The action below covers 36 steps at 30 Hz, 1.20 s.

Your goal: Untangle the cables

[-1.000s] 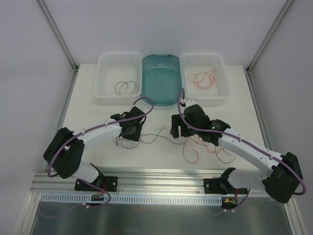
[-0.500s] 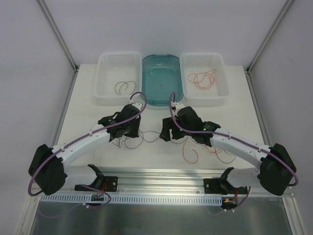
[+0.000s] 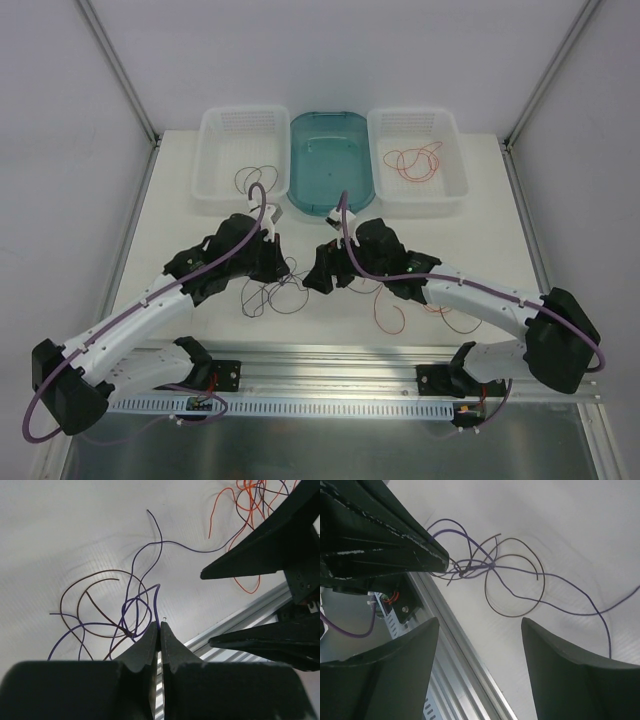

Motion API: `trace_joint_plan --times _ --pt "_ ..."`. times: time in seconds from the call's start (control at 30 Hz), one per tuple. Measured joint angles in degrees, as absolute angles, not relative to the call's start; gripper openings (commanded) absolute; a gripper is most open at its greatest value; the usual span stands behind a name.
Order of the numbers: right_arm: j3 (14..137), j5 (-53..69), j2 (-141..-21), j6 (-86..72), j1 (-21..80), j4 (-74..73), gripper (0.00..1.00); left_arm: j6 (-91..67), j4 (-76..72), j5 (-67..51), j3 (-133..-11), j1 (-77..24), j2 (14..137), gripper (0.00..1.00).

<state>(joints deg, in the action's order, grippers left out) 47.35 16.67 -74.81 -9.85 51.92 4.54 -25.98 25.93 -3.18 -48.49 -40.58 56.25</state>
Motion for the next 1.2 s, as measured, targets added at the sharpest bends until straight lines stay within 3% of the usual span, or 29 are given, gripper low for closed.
trace_joint_plan --times 0.27,0.57,0.67,0.7,0.83,1.2 --pt "44.93 19.03 -81.36 -10.50 53.10 15.07 0.68 -29.10 25.93 -4.03 -48.49 -40.58 52.07 0.00" --pt "42.83 21.45 -90.15 -13.54 53.60 27.44 0.56 -32.01 25.89 -4.01 -48.49 -40.58 48.45 0.00" --pt "42.83 21.82 -91.59 -14.06 53.78 28.73 0.34 -32.38 25.89 -3.86 -48.49 -40.58 48.23 0.00" --pt "42.83 21.82 -91.66 -13.89 53.78 28.69 0.20 -32.38 25.91 -3.46 -48.49 -40.58 48.16 0.00" --pt "42.85 20.56 -89.52 -11.75 53.89 25.06 0.01 -32.40 25.96 0.84 -47.33 -40.51 46.59 0.00" --pt "48.90 7.84 -66.22 0.25 51.44 -5.28 0.01 -34.89 30.00 12.86 -40.95 -30.59 45.30 0.00"
